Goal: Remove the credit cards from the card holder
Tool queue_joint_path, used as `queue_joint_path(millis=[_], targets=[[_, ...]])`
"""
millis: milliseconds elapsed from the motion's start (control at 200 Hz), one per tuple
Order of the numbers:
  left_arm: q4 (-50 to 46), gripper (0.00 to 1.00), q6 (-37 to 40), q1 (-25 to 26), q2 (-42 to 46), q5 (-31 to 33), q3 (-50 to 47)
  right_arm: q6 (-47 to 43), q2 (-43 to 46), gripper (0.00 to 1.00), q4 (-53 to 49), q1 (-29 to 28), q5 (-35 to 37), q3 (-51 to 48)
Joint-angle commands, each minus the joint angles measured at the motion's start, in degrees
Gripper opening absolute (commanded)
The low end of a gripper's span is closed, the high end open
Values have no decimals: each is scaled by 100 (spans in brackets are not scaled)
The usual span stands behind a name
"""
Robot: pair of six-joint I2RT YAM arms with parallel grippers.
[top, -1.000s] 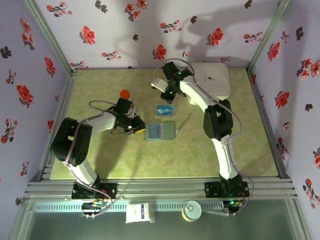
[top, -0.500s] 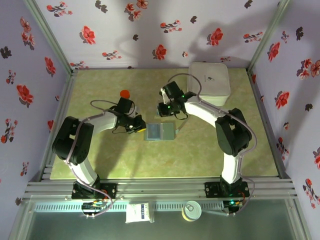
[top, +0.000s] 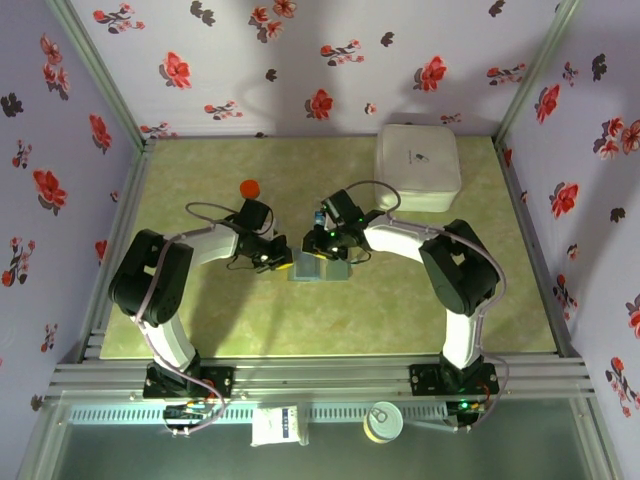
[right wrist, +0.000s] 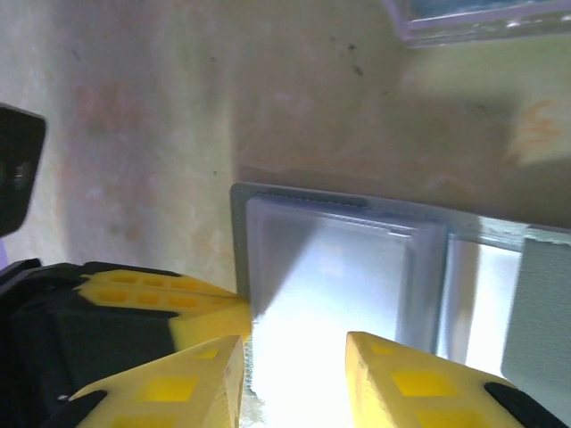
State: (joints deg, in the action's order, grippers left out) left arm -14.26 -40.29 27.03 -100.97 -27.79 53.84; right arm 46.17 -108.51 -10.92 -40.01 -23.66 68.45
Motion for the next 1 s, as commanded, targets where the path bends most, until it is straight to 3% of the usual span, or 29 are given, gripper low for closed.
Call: queue_joint_path(millis=[0,200,995], targets=[[-208,1,117,31,-95,150,88,200,14,34,134,-75,-150,-61],[-220,0,129,40,-142,172,74,184,28,30,-19,-137,-221,-103],[-286,0,182,51,-186,172,117,-181,-180,27,-473,-156,152,-82]])
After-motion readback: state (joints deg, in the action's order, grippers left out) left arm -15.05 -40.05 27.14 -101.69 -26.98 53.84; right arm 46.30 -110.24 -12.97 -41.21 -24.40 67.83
